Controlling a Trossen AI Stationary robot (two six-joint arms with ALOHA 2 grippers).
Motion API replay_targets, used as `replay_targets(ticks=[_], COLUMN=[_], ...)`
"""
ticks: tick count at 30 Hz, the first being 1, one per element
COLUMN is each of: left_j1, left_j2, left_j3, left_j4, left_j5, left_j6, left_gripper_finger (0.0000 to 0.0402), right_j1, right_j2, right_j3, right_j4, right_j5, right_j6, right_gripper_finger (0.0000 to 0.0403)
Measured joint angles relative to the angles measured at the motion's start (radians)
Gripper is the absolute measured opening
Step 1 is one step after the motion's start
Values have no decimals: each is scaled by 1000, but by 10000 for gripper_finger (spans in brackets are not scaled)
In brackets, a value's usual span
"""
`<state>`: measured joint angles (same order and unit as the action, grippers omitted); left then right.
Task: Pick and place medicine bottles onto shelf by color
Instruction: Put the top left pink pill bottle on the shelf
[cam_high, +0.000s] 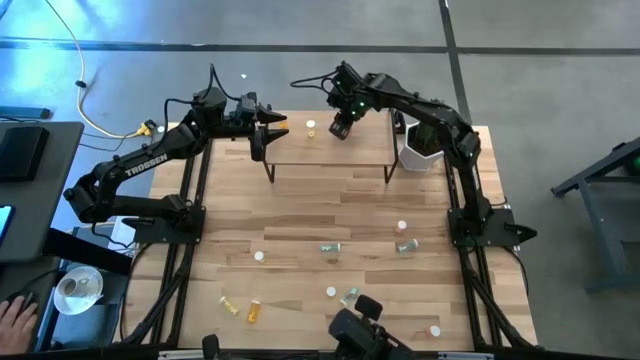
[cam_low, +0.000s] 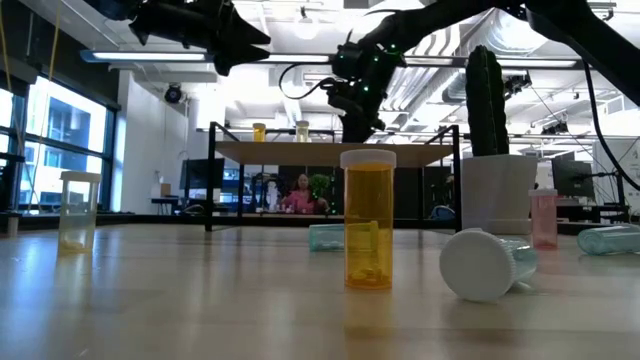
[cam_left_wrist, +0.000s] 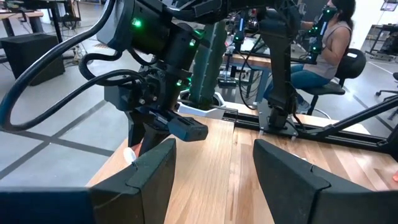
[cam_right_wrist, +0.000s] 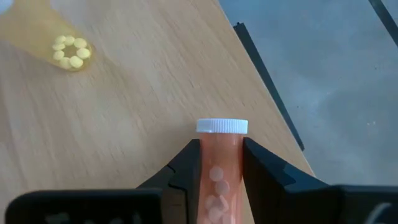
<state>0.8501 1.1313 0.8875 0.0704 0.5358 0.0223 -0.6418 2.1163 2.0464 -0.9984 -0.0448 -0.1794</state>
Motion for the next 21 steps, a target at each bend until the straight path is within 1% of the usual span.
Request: replay_targets(ticks=[5, 11, 14, 19, 21], left_j1=[0, 0, -2, -17, -26], left_j2=[0, 0, 0, 0, 1], left_j3=[0, 0, 0, -36, -62], left_j4=[0, 0, 0, 15, 62], left_j5=[0, 0, 0, 0, 3], left_j6=[0, 0, 0, 64, 62], left_gripper_finger=[204, 204, 204, 204, 204], right_j1=[0, 2, 3, 4, 7], right_j2=[-31, -111, -159, -232, -257], right_j3=[0, 0, 0, 0, 0], right_j4=[0, 16, 35, 75, 98], right_j5=[0, -21, -73, -223, -277], right_j6=[-14, -28, -42, -63, -66], right_gripper_finger=[84, 83, 83, 83, 83])
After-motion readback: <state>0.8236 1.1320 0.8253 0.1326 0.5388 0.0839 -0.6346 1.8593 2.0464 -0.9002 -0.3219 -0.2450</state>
